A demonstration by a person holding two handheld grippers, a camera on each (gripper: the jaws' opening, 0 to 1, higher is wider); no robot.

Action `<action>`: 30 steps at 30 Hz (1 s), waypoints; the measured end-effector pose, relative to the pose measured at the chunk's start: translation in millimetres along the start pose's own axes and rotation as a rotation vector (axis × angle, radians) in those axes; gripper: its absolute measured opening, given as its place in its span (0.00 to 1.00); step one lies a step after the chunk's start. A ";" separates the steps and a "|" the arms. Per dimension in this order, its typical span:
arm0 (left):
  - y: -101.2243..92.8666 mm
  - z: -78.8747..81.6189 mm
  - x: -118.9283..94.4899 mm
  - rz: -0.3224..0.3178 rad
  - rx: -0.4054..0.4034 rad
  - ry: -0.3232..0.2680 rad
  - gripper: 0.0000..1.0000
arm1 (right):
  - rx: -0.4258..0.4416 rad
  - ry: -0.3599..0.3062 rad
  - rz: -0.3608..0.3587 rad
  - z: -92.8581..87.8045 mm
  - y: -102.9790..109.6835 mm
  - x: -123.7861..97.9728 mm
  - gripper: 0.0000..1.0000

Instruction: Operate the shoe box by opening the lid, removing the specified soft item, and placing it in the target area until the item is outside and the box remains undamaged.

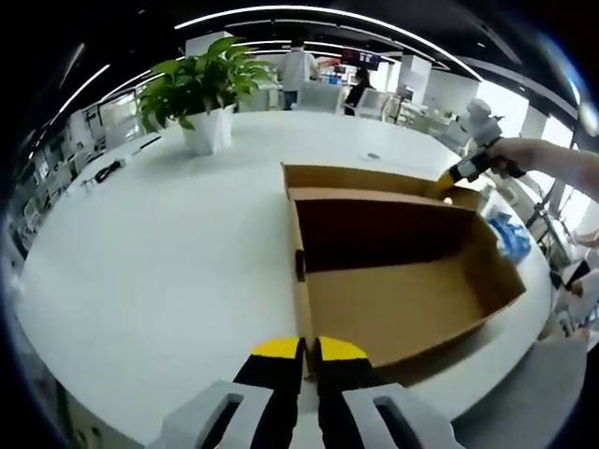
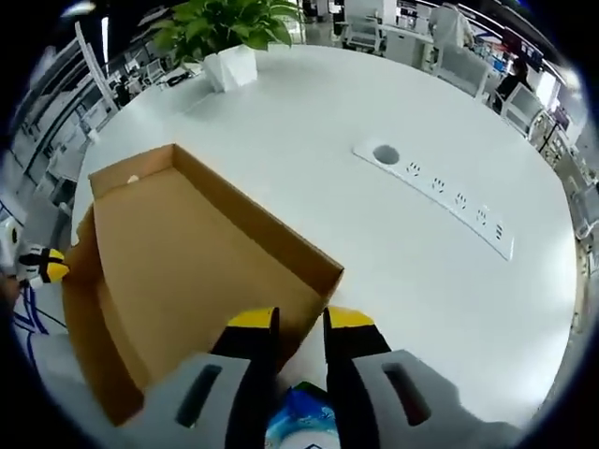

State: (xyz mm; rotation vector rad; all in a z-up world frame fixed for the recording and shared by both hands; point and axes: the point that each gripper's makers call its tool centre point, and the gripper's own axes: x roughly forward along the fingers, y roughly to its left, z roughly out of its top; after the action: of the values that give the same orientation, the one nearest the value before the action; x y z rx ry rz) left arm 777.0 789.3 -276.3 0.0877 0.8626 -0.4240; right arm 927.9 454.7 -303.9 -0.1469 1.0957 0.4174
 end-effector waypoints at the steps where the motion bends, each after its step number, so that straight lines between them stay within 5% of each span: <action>1: -0.2 0.0 0.0 -0.001 0.003 0.001 0.04 | 0.004 0.015 -0.005 -3.5 1.4 -0.6 0.14; 6: 1.2 -0.4 0.5 -0.006 0.007 0.006 0.04 | 0.065 0.031 -0.007 -7.7 -3.3 2.5 0.09; 30: 5.9 -1.5 2.3 -0.010 -0.010 0.008 0.04 | 0.032 -0.039 -0.046 12.2 -5.8 -15.8 0.03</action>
State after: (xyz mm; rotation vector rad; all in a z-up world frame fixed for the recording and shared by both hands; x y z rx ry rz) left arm 779.5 794.3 -279.6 0.0757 0.8728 -0.4287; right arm 934.2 449.3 -284.9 -0.1352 1.0586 0.3605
